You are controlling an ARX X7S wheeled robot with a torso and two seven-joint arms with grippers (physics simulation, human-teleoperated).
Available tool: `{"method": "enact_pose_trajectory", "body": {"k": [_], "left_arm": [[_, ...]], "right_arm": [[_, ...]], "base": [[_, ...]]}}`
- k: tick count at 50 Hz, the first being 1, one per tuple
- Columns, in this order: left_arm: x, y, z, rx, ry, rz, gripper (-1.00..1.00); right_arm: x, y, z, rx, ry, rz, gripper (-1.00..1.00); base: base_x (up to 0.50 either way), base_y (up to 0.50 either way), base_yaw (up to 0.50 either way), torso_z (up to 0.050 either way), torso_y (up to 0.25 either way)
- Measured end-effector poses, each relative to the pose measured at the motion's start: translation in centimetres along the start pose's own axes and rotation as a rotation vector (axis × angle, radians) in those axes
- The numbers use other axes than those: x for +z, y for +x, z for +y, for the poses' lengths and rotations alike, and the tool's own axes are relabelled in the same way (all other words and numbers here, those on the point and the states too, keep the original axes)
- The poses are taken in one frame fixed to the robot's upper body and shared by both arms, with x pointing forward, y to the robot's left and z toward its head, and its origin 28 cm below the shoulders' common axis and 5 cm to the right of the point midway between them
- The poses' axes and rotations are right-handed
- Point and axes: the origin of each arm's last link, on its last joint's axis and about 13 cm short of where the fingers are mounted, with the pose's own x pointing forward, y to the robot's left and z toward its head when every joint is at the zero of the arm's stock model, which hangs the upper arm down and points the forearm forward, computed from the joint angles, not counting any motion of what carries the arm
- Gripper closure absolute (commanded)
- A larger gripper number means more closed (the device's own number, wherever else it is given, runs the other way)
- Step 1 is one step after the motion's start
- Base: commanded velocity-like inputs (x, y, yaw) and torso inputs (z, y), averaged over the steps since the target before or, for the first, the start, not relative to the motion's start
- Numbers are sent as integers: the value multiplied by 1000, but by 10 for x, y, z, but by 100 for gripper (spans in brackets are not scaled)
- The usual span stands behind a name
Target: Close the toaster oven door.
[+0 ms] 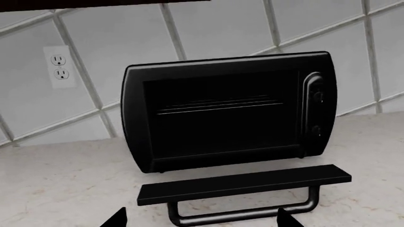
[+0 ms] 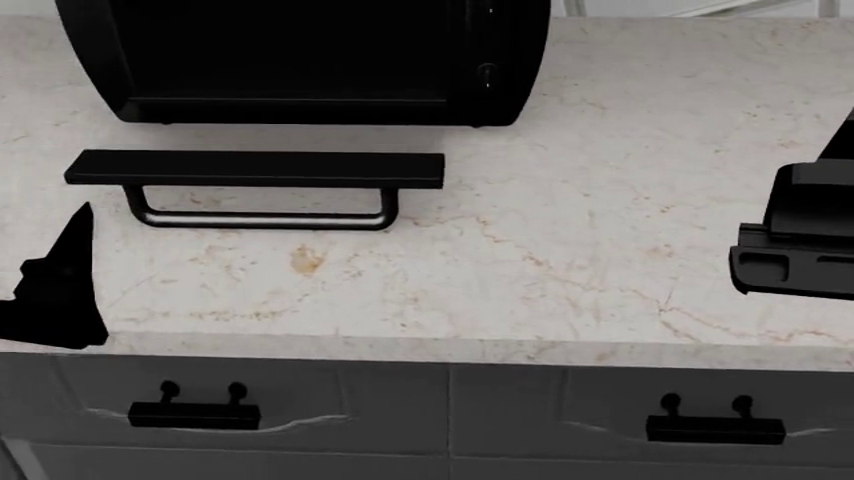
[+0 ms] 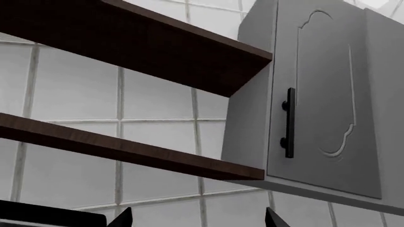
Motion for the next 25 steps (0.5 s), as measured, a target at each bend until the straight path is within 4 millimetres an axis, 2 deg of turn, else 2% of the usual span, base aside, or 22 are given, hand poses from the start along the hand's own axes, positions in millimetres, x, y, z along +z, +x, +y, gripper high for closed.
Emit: {"method": "enact_pose_trajectory", "body": {"k": [25], "left_arm": [[1,-1,1,-21,31,-27,-100]], "right_arm": [[7,-4,1,33,-26,-8,-100]], "base": [[10,500,0,0,0]]}}
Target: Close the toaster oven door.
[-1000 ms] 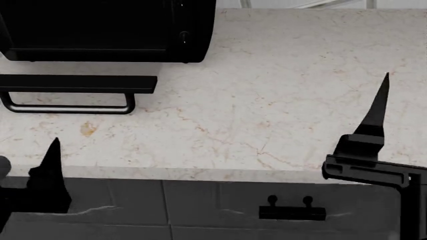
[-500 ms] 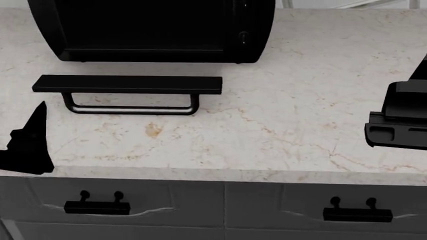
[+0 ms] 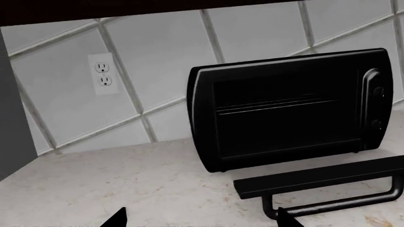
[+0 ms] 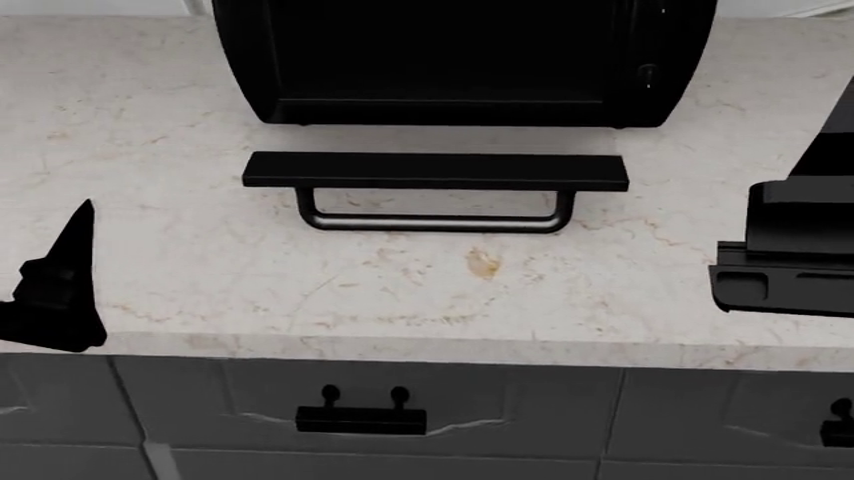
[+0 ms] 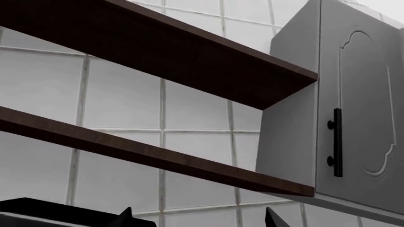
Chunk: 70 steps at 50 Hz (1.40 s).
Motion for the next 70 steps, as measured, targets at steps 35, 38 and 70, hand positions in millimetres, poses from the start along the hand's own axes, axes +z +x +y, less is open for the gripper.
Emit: {"method": "enact_pose_trajectory", "body": {"k": [35,38,70], "left_arm": [[0,-1,0,-14,-4,-9,-100],[1,-1,0,-14,-4,-10,-100],[11,-5,49,-283,865,-119,-100]], "right_arm": [[7,-4,-2,21,18,-29,-100],[8,-4,-3,20,18,-30,-100],[13,-8,-6,-1,21,-40,-100]], "base": [[498,9,0,0,0],[500,0,0,0,0],[16,0,0,0,0]]}}
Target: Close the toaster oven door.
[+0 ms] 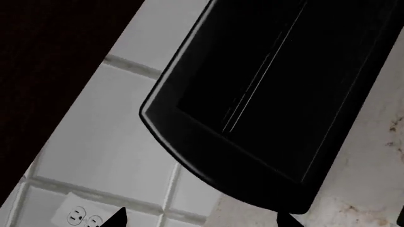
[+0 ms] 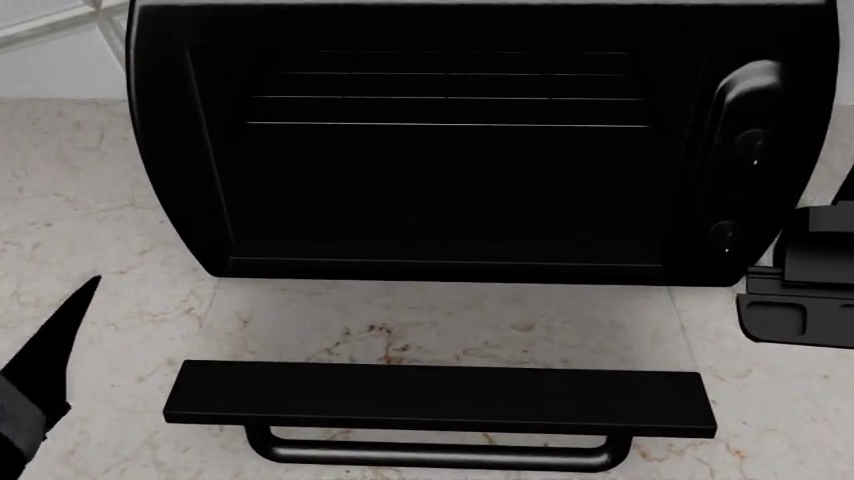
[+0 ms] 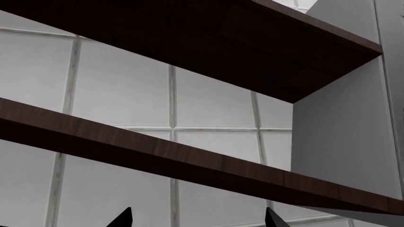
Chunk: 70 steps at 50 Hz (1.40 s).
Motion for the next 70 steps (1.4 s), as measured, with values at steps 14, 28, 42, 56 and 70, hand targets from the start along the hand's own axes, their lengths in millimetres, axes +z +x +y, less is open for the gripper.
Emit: {"method": "enact_pose_trajectory", "body": {"k": [14,28,42,56,70], "left_arm": [[-12,-12,3,-313,364,-3,-100],[-29,1,-14,-439,448,-21,-100],[-34,34,-22,-470,486,-46,-100],[-27,62,-33,-508,521,-119,-100],[-17,69,-45,-398,496,-234,-100]], "right_arm": [[1,-1,0,-4,0,-1,-100],[-1,-3,-1,-7,2,5,-100],[-3,-3,0,-8,2,9,-100],[-3,-4,-2,-15,-3,12,-100],[-1,-5,-3,-17,-3,13,-100]], "base": [[0,0,0,0,0],[0,0,0,0,0],[0,0,0,0,0],[0,0,0,0,0],[0,0,0,0,0]]}}
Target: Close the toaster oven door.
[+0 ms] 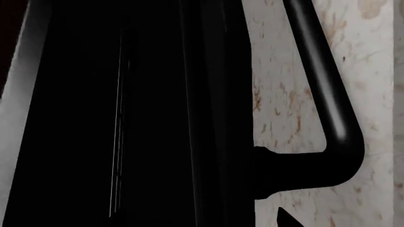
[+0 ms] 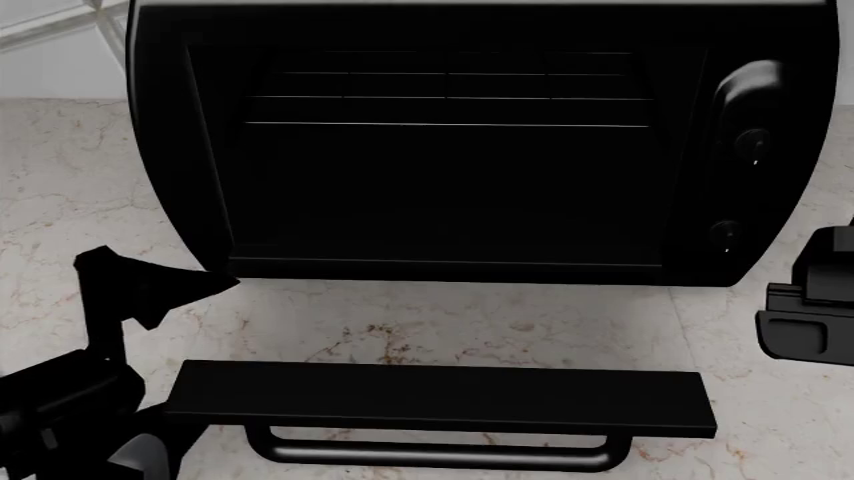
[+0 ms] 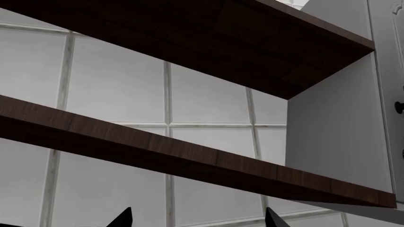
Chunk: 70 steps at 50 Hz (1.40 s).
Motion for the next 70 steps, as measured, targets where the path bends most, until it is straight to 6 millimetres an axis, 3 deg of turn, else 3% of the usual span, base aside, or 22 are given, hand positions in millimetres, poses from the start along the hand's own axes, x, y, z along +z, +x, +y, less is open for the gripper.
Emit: {"method": "enact_pose_trajectory", "body": {"k": [15,41,56,70], "left_arm": [[16,0,-20,238,-95,3,-100],[40,12,-47,612,-573,115,-100],[38,43,-26,808,-809,148,-100],[24,70,-9,885,-818,227,-100]], "right_arm": [[2,0,0,1,1,-3,-100],[11,2,-2,-6,-5,-18,-100],[14,2,-4,-8,-9,-24,-100],[14,2,-5,-11,-12,-23,-100]], "base": [[0,0,0,0,1],[5,-2,-4,0,1],[2,-6,-3,0,0],[0,-2,0,0,0]]}}
